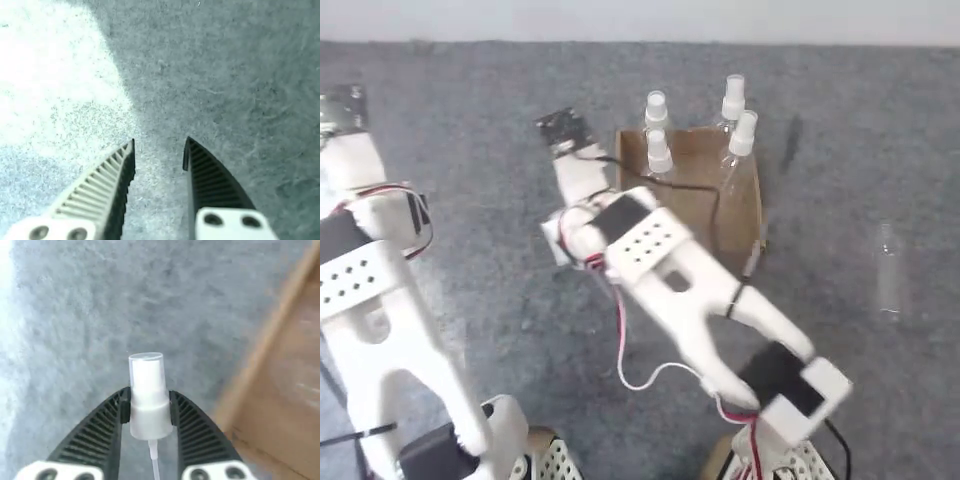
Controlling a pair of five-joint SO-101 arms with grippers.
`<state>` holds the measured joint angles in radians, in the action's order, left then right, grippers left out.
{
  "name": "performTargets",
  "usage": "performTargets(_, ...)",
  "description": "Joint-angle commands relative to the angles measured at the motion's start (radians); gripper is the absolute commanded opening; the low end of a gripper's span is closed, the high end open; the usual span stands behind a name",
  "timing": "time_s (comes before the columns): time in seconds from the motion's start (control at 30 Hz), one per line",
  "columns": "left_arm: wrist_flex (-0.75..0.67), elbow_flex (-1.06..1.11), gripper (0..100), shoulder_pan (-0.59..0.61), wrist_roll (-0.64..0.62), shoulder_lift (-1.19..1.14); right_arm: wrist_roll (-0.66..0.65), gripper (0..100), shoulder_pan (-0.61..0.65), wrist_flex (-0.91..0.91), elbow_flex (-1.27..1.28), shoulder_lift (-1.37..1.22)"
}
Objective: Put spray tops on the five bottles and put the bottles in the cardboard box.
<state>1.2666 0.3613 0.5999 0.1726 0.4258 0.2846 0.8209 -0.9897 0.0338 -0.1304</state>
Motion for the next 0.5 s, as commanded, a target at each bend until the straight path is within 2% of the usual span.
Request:
performTargets(0.0,0.026,-0.047,15,0.005,0.026,0.0,0.063,1.4,0.045,0.154,-0.005,-0.082)
performTargets(0.13,0.028,-0.047,15,-0.003,0.026,0.0,0.058,6.7,0.044,0.151,-0.02,-0.124)
performTargets(0.37,0.031,-0.047,15,-0.032,0.021,0.002,0.057,37.0,0.065,-0.081,-0.157,-0.134)
performTargets(0.47,0.049,-0.047,15,-0.043,0.021,0.002,0.057,39.2,0.059,-0.174,-0.222,-0.114)
